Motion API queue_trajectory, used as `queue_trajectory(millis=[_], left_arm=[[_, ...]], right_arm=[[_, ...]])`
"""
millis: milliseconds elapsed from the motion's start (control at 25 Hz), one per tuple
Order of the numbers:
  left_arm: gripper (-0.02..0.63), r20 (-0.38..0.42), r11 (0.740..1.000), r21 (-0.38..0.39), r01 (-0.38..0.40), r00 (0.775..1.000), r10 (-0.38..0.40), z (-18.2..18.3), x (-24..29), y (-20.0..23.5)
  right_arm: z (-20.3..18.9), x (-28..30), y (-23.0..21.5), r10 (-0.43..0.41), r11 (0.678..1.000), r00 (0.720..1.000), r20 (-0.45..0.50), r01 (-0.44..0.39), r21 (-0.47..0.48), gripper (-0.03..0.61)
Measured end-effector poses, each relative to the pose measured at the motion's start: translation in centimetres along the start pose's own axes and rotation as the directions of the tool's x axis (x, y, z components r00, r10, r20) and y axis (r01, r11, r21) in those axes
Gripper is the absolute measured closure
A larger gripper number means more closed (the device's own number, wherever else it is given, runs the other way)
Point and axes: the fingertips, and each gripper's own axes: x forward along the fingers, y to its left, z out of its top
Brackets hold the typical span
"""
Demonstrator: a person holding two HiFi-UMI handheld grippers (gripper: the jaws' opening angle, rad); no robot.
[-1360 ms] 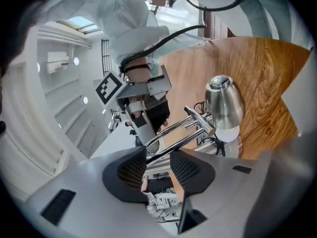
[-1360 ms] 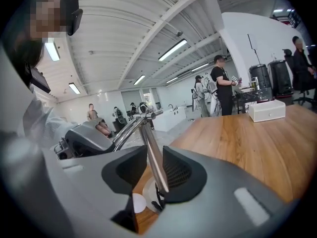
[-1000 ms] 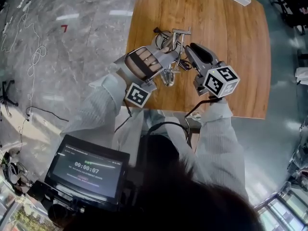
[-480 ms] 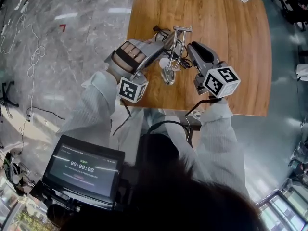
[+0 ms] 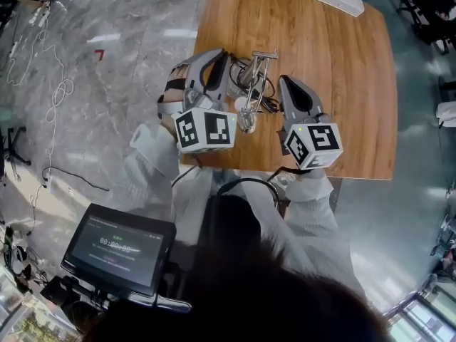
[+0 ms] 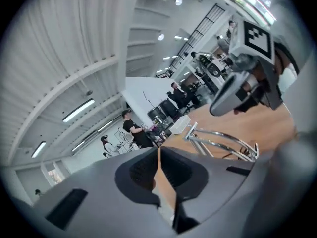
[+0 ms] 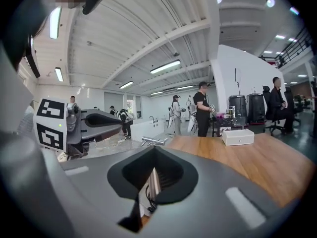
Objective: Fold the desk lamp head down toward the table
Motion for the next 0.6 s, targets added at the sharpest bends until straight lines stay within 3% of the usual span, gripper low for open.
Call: queue_trajectory(millis=[40,160,320,480,600], left_arm=[[0.608,-0.003,0.999,-0.033,-0.016,1.0,0.016,0.6,-0.2,0.4],[0.612,-0.024,0.982,-0.185,-0.022,1.0,0.018,1.8,-0.3,0.5],[0.614,-0.001,0.896,-0.444,0.034,0.999,-0.038,3.7,-0.7,0.0],[0.614,0.038,0.85,-0.523,0.063,0.998,-0.05,6.4,-1.1,-1.4],[0.614,0.047,0.833,-0.551,0.053,0.998,-0.032,6.9,-1.4,-1.3]], right_arm=[[0.5,-0.2,0.4,-0.007,1.0,1.0,0.015,0.007,0.007,0.577],[2.1,-1.0,1.0,-0.027,1.0,0.998,0.057,0.027,0.009,0.577],[4.0,-2.4,0.8,-0.08,0.996,0.991,0.106,0.083,-0.026,0.578],[5.2,-4.2,0.5,-0.078,0.996,0.987,0.14,0.082,-0.024,0.578],[5.7,-4.5,0.7,-0.071,0.997,0.986,0.151,0.074,-0.015,0.578]])
